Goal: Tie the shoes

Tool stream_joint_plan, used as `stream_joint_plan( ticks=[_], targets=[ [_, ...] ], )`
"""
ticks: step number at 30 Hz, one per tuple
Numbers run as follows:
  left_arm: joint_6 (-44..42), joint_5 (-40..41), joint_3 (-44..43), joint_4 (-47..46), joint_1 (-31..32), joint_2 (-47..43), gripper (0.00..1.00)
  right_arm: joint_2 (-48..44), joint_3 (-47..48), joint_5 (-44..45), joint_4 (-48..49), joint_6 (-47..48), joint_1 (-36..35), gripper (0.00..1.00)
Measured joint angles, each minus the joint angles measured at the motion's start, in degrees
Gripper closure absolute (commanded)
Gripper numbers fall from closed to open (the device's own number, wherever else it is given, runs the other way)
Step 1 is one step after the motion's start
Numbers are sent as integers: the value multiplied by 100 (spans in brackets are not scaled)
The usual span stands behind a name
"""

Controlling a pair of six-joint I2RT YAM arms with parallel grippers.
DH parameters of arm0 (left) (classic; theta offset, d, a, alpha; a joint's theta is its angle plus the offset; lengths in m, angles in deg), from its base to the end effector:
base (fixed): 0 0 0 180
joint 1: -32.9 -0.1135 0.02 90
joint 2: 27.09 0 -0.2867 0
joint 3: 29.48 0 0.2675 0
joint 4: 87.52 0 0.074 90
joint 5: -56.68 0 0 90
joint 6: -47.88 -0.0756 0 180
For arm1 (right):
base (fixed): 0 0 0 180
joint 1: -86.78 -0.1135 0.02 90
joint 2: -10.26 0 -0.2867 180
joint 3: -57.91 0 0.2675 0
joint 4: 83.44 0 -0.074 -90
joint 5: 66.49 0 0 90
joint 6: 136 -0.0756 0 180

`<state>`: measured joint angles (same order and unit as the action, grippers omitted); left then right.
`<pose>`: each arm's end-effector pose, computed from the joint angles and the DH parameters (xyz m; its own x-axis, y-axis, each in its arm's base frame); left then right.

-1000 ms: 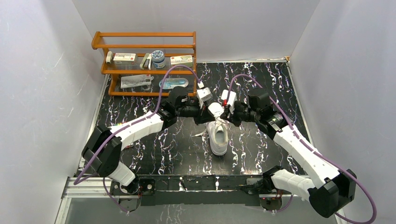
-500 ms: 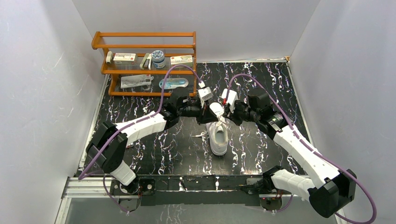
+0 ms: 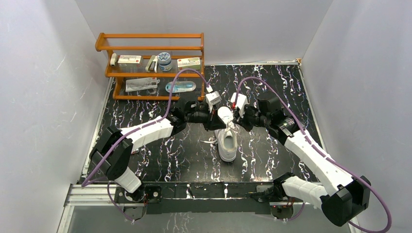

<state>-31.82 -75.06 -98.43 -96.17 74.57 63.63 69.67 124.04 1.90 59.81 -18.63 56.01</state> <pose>0.2646 -0.3029 0.2714 -0.3421 0.1259 -0.9312 0.9343 0.1513 -0.3228 0.2132 0.1593 0.3194 -0.0373 -0.5196 -0.8536 -0.8634 0.4468 -0.2343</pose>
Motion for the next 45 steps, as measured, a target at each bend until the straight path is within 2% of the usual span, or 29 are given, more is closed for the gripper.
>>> stream_joint_plan(
  ticks=[6, 12, 18, 25, 30, 45],
  targets=[
    [358, 525, -302, 885, 0, -7, 100, 219, 203, -485, -210, -4, 0, 100],
    [710, 662, -341, 1108, -24, -28, 100, 212, 223, -809, -302, -31, 0, 100],
    [1001, 584, -210, 866, -31, -140, 100, 236, 223, -581, -304, -243, 0, 100],
    [1333, 372, 326, 52, -28, -302, 100, 481, 223, -243, -179, -621, 0, 100],
    [1390, 271, 402, -280, -31, -308, 100, 568, 223, -9, -133, -774, 0, 100],
    [1355, 232, 400, -501, -31, -306, 81, 544, 223, -332, 2, -796, 0, 100]
  ],
)
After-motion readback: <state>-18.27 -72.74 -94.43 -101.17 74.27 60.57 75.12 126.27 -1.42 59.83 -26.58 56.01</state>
